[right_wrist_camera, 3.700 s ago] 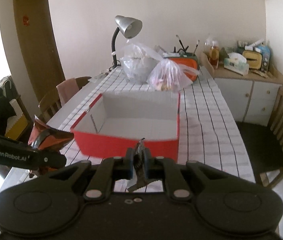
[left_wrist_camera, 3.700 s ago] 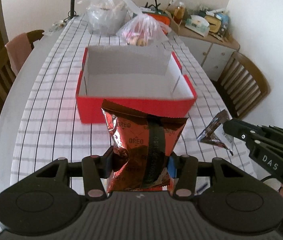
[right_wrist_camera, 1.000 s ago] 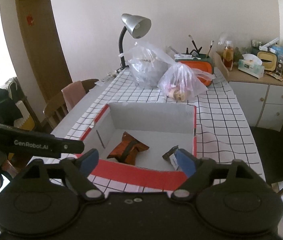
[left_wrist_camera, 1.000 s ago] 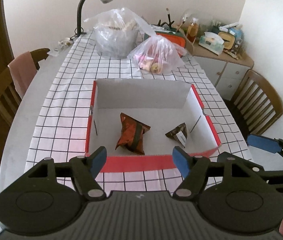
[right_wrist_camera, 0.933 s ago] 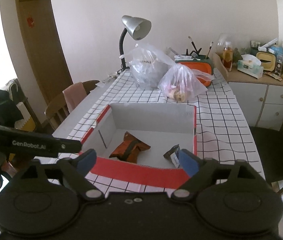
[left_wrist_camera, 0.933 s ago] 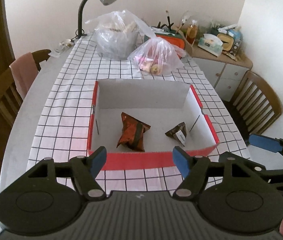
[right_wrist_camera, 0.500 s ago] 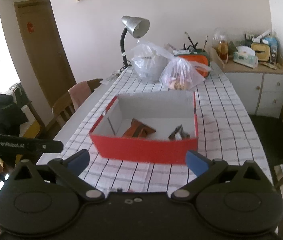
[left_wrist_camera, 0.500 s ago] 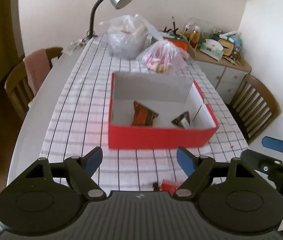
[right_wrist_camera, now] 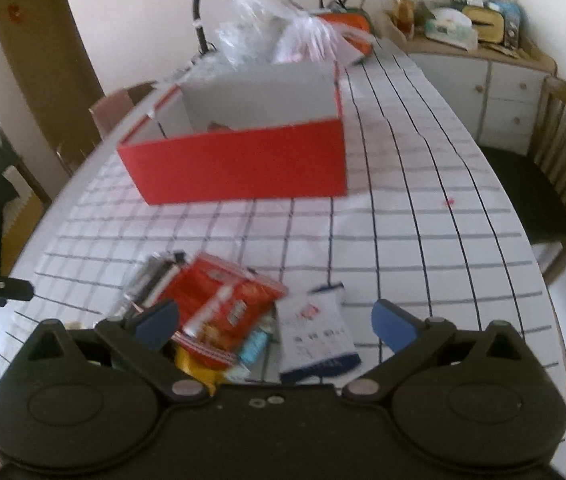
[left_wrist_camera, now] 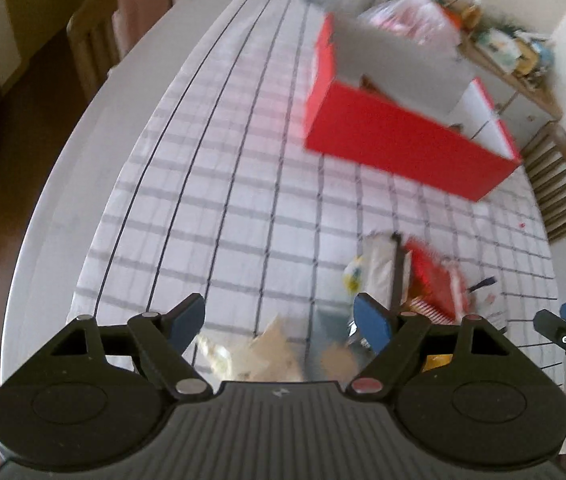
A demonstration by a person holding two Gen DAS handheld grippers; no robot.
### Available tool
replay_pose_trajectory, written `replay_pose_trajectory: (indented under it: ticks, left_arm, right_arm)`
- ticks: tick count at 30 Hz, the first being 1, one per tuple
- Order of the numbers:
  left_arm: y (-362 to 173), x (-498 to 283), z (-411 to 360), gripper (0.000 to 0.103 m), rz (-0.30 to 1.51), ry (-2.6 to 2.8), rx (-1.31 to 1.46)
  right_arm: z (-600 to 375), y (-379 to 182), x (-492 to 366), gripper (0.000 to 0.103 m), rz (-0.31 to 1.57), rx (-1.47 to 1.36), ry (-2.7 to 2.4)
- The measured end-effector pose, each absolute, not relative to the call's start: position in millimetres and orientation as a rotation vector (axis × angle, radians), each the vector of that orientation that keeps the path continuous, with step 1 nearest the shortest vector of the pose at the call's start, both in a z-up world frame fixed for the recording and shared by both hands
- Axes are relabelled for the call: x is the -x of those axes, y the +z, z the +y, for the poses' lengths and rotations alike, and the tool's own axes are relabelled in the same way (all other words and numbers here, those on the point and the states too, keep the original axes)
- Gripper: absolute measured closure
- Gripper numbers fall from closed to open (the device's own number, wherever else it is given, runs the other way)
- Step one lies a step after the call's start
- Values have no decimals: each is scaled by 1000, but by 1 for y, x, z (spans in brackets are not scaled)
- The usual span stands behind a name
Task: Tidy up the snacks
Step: 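Grasp the cream pastry with the left gripper while the right grasps the white milk-candy bag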
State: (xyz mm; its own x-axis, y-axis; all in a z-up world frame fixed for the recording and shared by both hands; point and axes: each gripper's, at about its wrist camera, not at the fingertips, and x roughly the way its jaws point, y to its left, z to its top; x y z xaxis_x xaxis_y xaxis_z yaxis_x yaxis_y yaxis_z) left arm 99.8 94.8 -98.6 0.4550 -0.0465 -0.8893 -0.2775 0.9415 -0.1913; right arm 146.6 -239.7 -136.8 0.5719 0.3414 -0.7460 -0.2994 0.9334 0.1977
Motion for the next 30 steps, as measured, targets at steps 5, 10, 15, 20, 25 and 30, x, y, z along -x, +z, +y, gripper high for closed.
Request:
replay_pose_trajectory:
  ticks: [5, 10, 15, 20, 25, 30]
  left_arm:
    - [-124, -98, 100, 22, 1168, 170, 362]
    - [-144, -100, 99, 22, 1222, 187, 373]
    - [-161, -106, 99, 22, 1268, 209, 394]
    - [-175, -107, 99, 22, 1307, 221, 424]
    - [-182, -108, 100, 22, 1322, 232, 441]
    - [-181, -108, 100, 22, 1321, 234, 436]
  right_arm:
    - [-240, -158, -152, 0, 916, -16, 345]
    - [-242, -180, -165, 1, 954, 19, 305]
    - [-238, -195, -173, 5, 987, 62, 305]
    - [-233, -203, -174, 11, 995, 121, 304]
    - [-228, -208, -173, 17, 992, 171, 305]
    - [-223, -208, -171, 23, 976, 183, 313]
